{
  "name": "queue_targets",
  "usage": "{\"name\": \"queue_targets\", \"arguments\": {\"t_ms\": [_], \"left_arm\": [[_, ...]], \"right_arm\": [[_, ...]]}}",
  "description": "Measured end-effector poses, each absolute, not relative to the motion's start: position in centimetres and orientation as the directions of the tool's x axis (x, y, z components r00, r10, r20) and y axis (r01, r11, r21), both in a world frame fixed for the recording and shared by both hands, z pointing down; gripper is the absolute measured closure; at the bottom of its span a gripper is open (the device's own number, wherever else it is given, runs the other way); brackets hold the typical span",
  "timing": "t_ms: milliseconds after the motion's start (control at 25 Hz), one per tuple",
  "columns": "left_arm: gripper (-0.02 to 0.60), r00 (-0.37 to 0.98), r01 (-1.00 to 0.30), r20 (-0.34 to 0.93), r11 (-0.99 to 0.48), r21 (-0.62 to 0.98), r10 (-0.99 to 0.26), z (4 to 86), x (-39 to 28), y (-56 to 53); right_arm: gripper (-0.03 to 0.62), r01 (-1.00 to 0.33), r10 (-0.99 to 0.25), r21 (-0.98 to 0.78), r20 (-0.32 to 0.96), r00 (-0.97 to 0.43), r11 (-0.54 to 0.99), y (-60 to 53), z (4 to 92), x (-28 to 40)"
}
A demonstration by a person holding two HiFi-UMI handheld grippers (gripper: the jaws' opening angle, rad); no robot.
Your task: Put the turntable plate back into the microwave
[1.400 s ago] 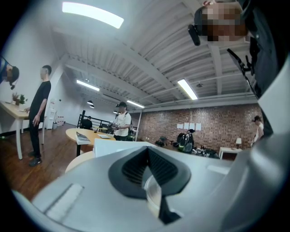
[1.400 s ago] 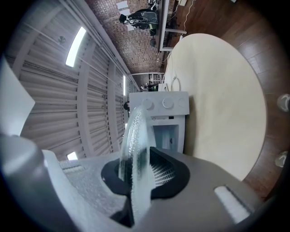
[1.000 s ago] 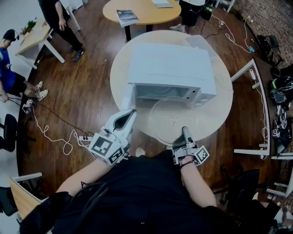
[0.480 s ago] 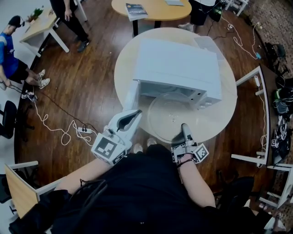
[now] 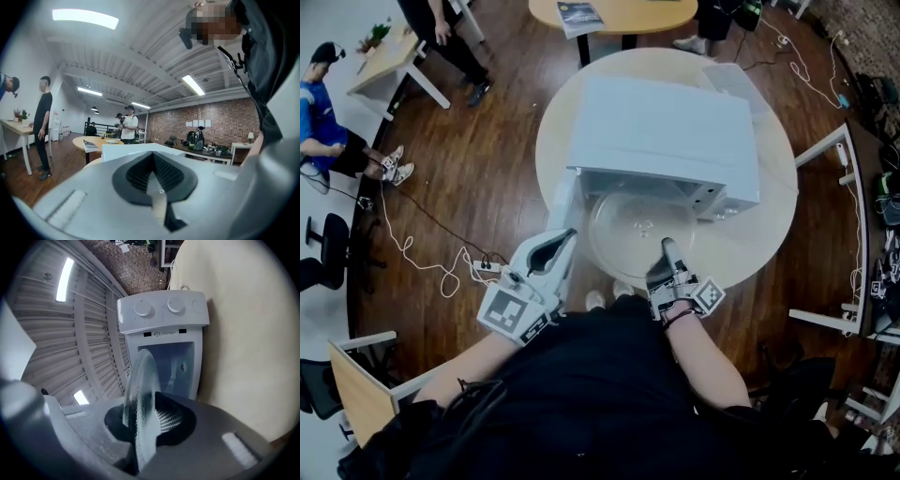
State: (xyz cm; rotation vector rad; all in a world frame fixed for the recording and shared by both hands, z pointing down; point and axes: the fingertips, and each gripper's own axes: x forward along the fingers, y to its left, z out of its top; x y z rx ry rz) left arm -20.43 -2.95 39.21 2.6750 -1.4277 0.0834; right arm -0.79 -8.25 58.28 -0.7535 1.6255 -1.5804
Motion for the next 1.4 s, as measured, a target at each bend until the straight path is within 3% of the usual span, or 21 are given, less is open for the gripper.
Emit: {"name": "queue_targets", "arguments": {"t_ms": [1400], "left_arm": [[0.575, 0.452, -0.892, 0.118, -0.444, 0.091, -0.884, 39.5, -22.6, -3.9]], "right_arm": [[0.554, 0.117, -0.814, -0.992, -0.110, -0.571, 0.051, -12.7, 58.6, -1.1]]}}
